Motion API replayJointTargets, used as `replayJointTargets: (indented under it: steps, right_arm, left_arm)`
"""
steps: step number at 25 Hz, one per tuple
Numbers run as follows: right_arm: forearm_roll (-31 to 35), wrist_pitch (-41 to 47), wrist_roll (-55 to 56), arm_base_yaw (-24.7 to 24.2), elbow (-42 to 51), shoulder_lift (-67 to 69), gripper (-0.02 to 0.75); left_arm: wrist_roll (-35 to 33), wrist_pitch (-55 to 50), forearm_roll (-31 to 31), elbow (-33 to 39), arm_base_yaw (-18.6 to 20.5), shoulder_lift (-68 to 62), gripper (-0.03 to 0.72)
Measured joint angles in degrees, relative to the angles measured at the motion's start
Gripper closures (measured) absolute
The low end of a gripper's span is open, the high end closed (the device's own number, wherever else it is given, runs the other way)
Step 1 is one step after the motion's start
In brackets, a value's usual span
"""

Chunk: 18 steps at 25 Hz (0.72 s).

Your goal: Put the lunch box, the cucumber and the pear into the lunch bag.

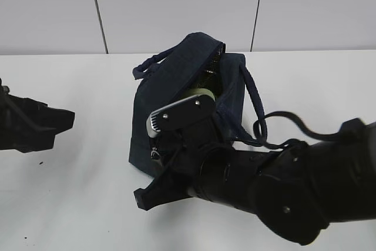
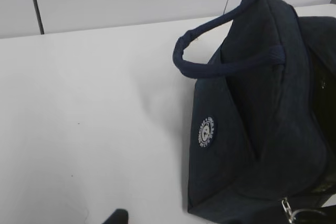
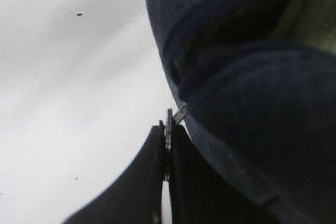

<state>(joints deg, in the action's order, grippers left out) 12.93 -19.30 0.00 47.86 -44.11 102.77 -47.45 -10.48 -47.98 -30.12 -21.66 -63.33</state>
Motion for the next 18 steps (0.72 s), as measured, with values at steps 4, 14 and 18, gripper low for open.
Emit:
replayJointTargets:
  steps: [4,14,18]
  right_arm:
    - [0.1,6.1,-3.4,0.0,0.0,-5.7,0.732]
    - [0.4,17.5,-12.5,0.0,-5.4,-11.4,0.732]
    - [0.4,20.3,-13.9,0.0,-8.5,-11.4,0.732]
  left_arm:
    - [0.0,-1.7,0.7,-1.5,0.0,-2.2,0.337]
    - [-13.2,-9.4,1.1,-9.6,0.0,-11.0,0.347]
    - [-20.3,-12.1,0.6,-11.8,0.0,-15.5,0.363]
